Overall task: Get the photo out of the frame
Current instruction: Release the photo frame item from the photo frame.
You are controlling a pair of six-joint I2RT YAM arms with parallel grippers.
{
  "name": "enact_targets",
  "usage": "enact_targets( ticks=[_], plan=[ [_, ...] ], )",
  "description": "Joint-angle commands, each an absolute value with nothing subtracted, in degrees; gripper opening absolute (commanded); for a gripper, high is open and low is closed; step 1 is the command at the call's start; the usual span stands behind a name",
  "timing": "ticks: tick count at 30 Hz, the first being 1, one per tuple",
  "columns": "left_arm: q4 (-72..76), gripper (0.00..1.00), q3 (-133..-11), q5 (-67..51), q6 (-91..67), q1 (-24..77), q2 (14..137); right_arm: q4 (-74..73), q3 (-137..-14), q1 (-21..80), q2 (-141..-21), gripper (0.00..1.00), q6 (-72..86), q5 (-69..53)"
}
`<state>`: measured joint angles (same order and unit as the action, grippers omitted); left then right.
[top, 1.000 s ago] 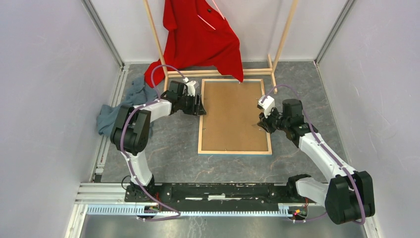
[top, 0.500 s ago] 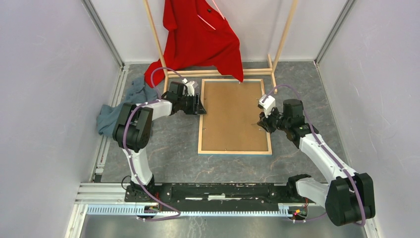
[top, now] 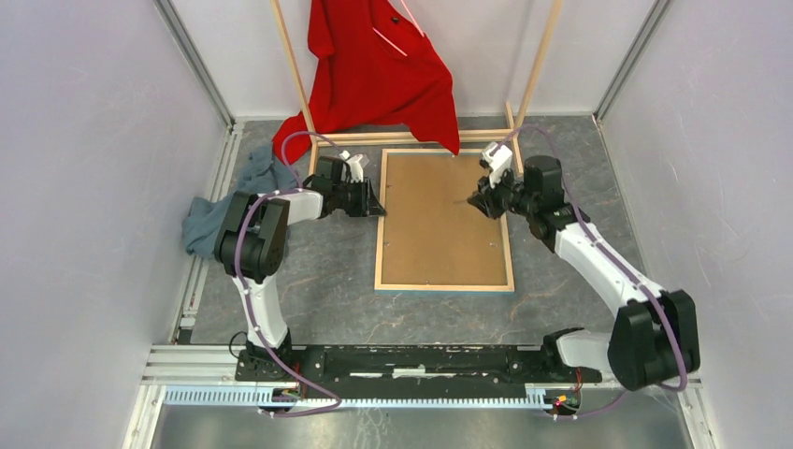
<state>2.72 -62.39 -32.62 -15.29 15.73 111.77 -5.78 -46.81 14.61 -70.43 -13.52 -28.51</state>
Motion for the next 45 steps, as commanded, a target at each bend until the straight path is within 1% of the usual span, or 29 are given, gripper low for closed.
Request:
enact_targets(
  ticks=[1,4,7,15,23,32,36,45],
  plan=[
    [4.13,0.3,-62.14,-34.01,-16.8,15.82,113.75,2.5,-55.05,17.22,-76.76,0.0,-6.68,-29.69],
    [4.26,0.26,-61.97,-34.08,-16.63,15.49,113.84,4.28,-59.59,19.27,-82.24,0.0,-3.49,-29.79],
    [4.61,0.25,-61.9,-34.68,-16.52,15.21,114.03,4.14,-64.17,21.99,-87.97,0.0,-1.75,-29.32],
    [5.84,0.25,-61.35,-36.11,-16.65,15.12,114.7,-4.03,-77.84,27.75,-101.71,0.0,-1.9,-25.53],
    [7.79,0.25,-60.97,-39.09,-16.61,15.12,115.82,-4.68,-85.89,28.23,-109.35,0.0,-0.28,-23.44],
    [9.13,0.23,-60.78,-40.59,-17.59,15.04,116.61,-8.94,-97.59,28.28,-119.55,0.0,3.52,-22.26],
    [9.4,0.23,-60.32,-40.36,-17.84,14.77,116.05,-10.23,-98.86,28.17,-121.8,0.0,4.11,-20.06],
    [9.58,0.22,-60.38,-40.93,-18.28,14.68,116.39,-10.18,-99.58,26.66,-121.63,0.0,5.16,-20.97]
  ],
)
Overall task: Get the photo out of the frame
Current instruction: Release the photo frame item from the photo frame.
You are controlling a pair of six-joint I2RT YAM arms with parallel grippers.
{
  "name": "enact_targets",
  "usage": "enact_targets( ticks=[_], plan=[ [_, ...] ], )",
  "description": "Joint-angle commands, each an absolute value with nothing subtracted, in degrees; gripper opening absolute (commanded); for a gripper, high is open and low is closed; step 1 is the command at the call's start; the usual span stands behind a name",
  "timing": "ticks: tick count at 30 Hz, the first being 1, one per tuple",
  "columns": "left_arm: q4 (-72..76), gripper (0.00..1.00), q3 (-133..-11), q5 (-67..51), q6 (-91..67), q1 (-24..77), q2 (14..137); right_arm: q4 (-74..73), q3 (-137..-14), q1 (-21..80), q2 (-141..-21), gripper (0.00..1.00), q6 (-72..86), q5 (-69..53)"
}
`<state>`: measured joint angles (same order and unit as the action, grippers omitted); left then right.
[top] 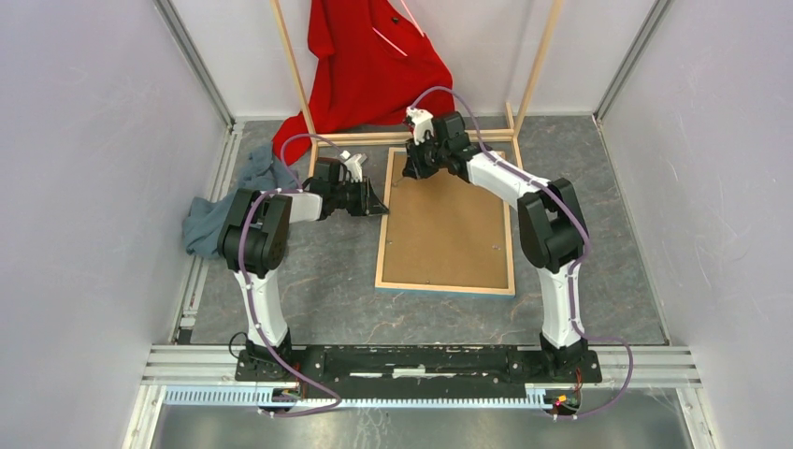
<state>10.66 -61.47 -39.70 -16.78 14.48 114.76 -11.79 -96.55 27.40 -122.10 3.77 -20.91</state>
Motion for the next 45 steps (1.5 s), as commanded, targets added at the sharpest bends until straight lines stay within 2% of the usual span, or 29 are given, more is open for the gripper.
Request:
enact_targets(
  ticks=[1,11,45],
  plan=[
    [9.58,0.22,-60.46,-41.04,-18.36,14.68,116.14,-10.72,-100.6,26.65,-122.11,0.0,5.27,-20.92],
    [10.24,0.21,-60.55,-42.14,-19.05,14.68,117.32,-17.12,-111.35,26.63,-129.91,0.0,4.19,-20.01],
    [9.67,0.19,-60.91,-41.54,-18.54,14.26,116.72,-14.94,-104.07,25.67,-127.23,0.0,4.0,-25.75]
  ],
)
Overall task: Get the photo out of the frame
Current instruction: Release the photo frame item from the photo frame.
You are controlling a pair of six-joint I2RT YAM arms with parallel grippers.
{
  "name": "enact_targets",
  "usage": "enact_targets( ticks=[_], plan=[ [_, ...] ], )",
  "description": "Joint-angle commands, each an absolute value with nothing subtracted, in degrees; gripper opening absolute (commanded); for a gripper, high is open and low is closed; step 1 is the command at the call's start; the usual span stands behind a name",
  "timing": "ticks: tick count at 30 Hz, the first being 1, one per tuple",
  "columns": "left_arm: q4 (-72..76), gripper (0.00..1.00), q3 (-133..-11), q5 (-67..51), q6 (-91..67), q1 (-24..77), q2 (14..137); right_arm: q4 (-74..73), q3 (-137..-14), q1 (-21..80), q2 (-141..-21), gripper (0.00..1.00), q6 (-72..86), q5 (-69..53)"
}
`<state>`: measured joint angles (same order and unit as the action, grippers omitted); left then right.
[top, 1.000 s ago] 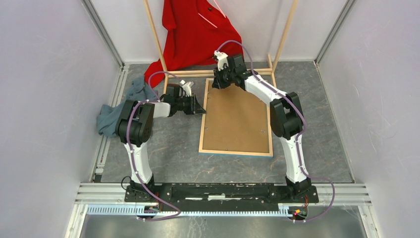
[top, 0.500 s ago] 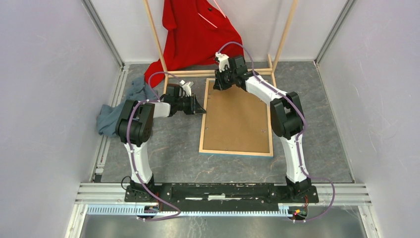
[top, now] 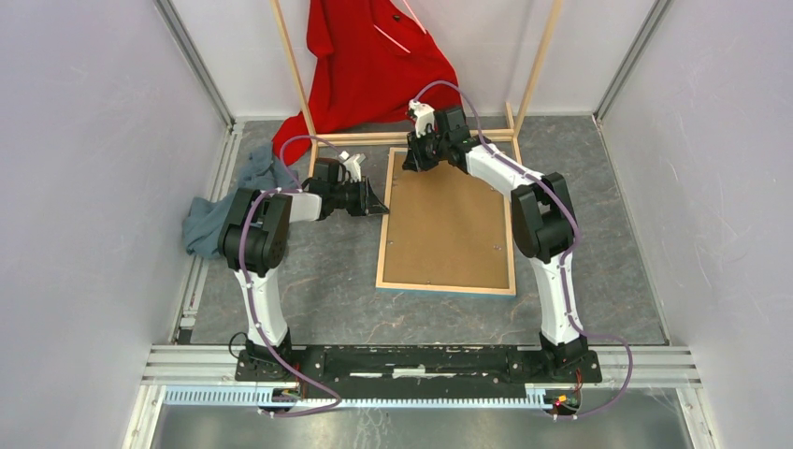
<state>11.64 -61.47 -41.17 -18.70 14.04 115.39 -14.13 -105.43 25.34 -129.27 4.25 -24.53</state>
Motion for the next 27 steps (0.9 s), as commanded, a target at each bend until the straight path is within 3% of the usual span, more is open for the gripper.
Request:
enact_targets(
  ticks=[1,16,24,27],
  plan=[
    [9.67,0.19,-60.91,-41.43,-18.54,14.24,116.76,-15.05,-103.93,25.62,-127.11,0.0,3.98,-25.64],
    [9.52,0.2,-60.91,-40.69,-18.72,14.06,117.06,-15.81,-103.02,25.64,-125.54,0.0,3.08,-25.03],
    [8.39,0.45,-61.82,-40.36,-19.25,14.06,117.77,-15.7,-102.95,25.58,-125.86,0.0,3.08,-24.52],
    [7.85,0.49,-61.97,-39.04,-19.18,14.15,117.52,-15.74,-103.05,25.65,-125.98,0.0,2.99,-24.42]
  ],
)
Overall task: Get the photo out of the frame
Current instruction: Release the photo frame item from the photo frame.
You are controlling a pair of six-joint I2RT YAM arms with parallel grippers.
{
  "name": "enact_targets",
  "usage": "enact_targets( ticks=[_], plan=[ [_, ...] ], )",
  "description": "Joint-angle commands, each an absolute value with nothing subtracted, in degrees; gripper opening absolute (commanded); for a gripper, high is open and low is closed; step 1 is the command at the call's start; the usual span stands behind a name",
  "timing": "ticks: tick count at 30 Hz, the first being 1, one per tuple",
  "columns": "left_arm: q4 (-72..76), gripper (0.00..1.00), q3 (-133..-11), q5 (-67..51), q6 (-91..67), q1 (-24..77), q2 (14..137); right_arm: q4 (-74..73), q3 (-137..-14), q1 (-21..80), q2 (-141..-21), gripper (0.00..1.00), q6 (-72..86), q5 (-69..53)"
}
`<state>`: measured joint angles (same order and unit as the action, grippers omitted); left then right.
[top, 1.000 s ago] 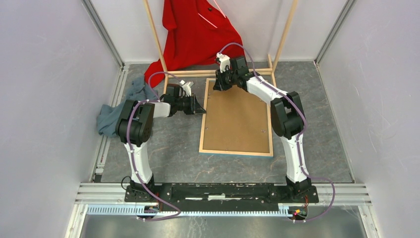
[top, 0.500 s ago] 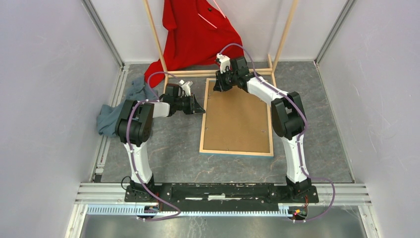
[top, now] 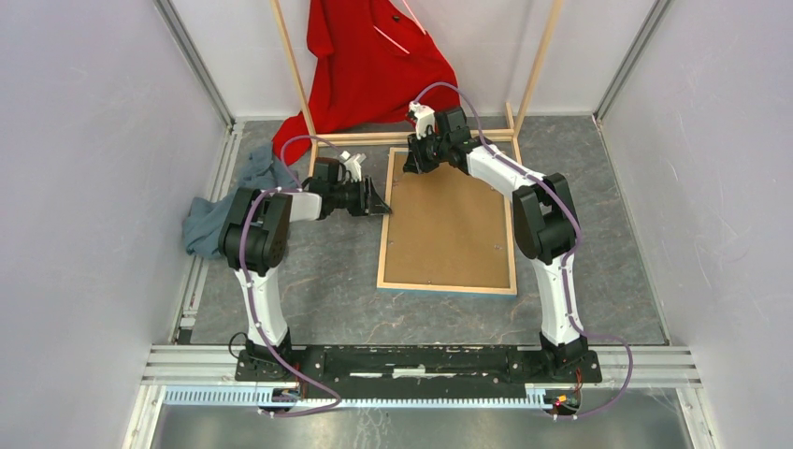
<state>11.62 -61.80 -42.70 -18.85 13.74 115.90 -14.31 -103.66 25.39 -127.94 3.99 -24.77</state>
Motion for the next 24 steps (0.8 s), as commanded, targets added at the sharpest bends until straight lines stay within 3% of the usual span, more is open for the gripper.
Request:
enact_targets(
  ticks=[1,15,24],
  plan=[
    [7.64,0.49,-62.04,-38.57,-19.09,14.15,117.51,-15.73,-103.15,25.61,-125.95,0.0,2.98,-24.36],
    [3.54,0.46,-63.53,-31.56,-16.53,16.0,118.39,-15.82,-103.25,25.64,-125.68,0.0,3.02,-24.53],
    [2.43,0.33,-63.58,-27.34,-15.93,16.43,118.12,-15.91,-103.14,25.69,-125.65,0.0,2.88,-24.52]
  ],
)
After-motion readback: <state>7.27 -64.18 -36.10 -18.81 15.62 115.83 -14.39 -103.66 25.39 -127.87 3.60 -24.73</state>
